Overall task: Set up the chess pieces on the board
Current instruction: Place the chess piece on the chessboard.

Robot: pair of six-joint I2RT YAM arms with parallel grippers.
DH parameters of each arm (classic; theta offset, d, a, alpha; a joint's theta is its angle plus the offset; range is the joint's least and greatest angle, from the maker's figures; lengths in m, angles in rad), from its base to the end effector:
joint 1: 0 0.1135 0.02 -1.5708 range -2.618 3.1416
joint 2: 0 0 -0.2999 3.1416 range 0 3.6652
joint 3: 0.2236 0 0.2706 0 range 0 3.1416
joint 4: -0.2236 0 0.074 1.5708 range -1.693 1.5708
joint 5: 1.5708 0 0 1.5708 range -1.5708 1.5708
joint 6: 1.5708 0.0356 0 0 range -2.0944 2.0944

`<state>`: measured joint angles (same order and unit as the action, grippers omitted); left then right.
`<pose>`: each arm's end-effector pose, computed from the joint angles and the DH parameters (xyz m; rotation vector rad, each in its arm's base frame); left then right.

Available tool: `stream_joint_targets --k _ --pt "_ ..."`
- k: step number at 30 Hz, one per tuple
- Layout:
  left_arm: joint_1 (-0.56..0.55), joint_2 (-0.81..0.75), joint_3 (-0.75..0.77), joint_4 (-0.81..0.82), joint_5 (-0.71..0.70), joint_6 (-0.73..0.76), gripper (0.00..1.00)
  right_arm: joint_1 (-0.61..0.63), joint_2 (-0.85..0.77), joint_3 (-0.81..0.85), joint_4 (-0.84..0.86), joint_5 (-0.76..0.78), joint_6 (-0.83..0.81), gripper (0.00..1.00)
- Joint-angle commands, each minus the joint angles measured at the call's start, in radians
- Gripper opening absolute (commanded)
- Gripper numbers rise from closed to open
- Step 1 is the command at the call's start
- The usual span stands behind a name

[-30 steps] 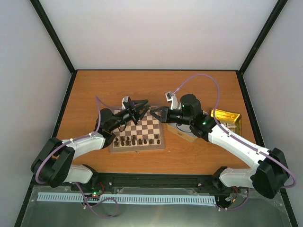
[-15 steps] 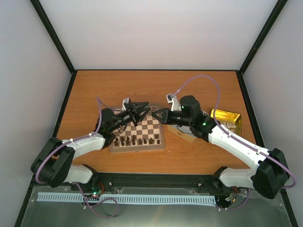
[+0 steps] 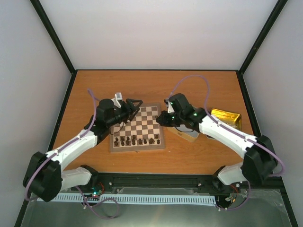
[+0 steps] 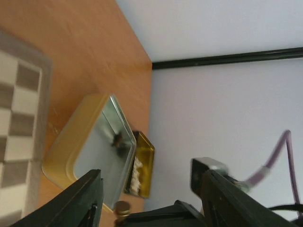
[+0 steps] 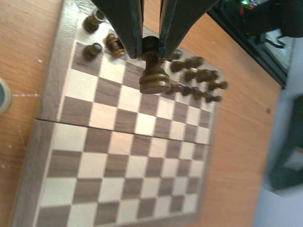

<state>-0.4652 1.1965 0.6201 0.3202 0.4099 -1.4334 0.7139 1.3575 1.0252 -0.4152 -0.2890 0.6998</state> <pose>0.2327 -0.1327 0.2721 -0.6943 2.0603 -1.6068 0.2237 0.2073 0.3037 -0.1774 2.5132 0.9912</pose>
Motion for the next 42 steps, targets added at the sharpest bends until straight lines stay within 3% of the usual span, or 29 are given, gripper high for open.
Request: stream_joint_targets --k 1,10,18,42 --pt "0.01 -0.072 0.098 -0.326 -0.202 0.414 0.59 0.007 0.121 0.115 -0.273 0.017 -0.103 0.07" --pt "0.01 -0.082 0.144 -0.555 -0.349 0.726 0.62 0.007 0.423 0.416 -0.638 0.031 -0.275 0.08" --pt "0.01 -0.049 0.144 -0.581 -0.363 0.823 0.62 0.006 0.692 0.69 -0.879 0.124 -0.367 0.08" --pt "0.01 -0.016 0.139 -0.573 -0.365 0.88 0.62 0.007 0.806 0.792 -0.917 0.063 -0.397 0.17"
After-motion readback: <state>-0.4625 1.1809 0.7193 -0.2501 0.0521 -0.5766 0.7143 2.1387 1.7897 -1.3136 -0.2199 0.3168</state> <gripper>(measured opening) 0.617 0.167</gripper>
